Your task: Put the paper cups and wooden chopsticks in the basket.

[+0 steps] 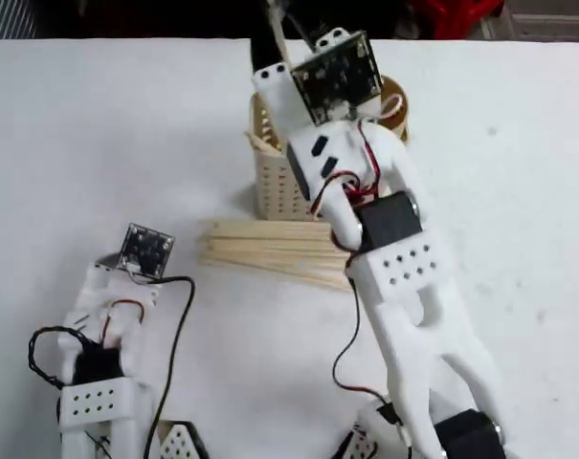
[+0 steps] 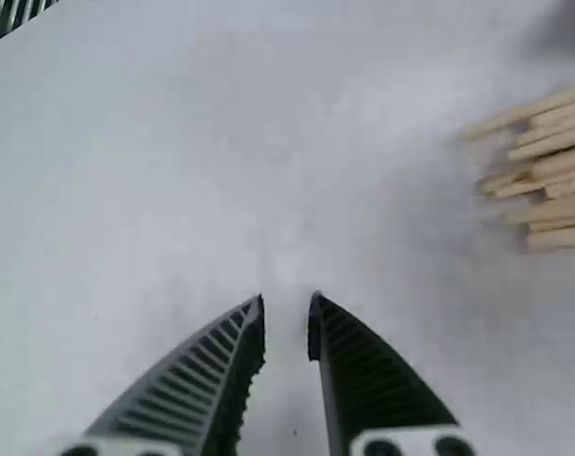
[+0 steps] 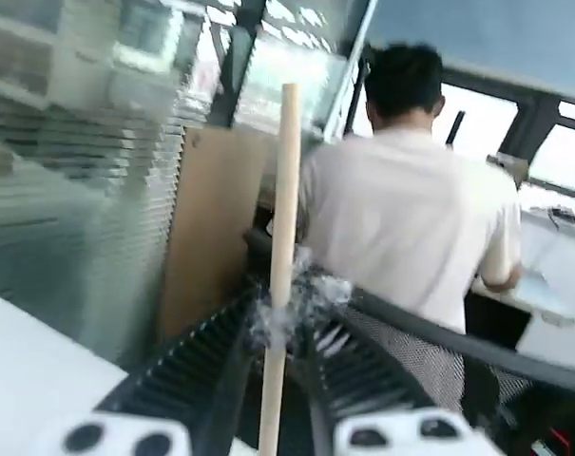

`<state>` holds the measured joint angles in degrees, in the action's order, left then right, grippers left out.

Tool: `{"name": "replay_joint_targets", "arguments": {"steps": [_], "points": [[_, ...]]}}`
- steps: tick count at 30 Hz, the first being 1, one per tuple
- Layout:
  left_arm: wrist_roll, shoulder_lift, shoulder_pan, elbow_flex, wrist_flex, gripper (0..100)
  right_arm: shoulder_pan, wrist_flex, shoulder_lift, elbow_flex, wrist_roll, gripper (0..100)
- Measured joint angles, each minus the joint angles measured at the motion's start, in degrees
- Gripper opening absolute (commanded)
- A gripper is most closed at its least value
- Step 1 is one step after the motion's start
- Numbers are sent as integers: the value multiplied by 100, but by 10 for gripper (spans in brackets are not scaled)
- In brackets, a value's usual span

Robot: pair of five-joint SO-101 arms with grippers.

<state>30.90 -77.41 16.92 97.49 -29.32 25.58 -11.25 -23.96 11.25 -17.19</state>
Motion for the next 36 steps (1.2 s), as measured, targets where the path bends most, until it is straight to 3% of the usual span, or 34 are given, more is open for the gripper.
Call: {"name": "replay_joint_targets", "arguments": {"steps": [13,19,26,31,36], "points": [[0,0,0,0,0,94,-53,-440,70,35,0,19],[0,0,0,0,0,94,-70,-510,70,35,0,101],[0,0,0,0,0,94,-79,-932,70,35,0,101],[0,0,0,0,0,94,-79,-1767,26,35,0,101],[0,0,0,0,0,94,-26,-3666,-791,35,0,102]]}}
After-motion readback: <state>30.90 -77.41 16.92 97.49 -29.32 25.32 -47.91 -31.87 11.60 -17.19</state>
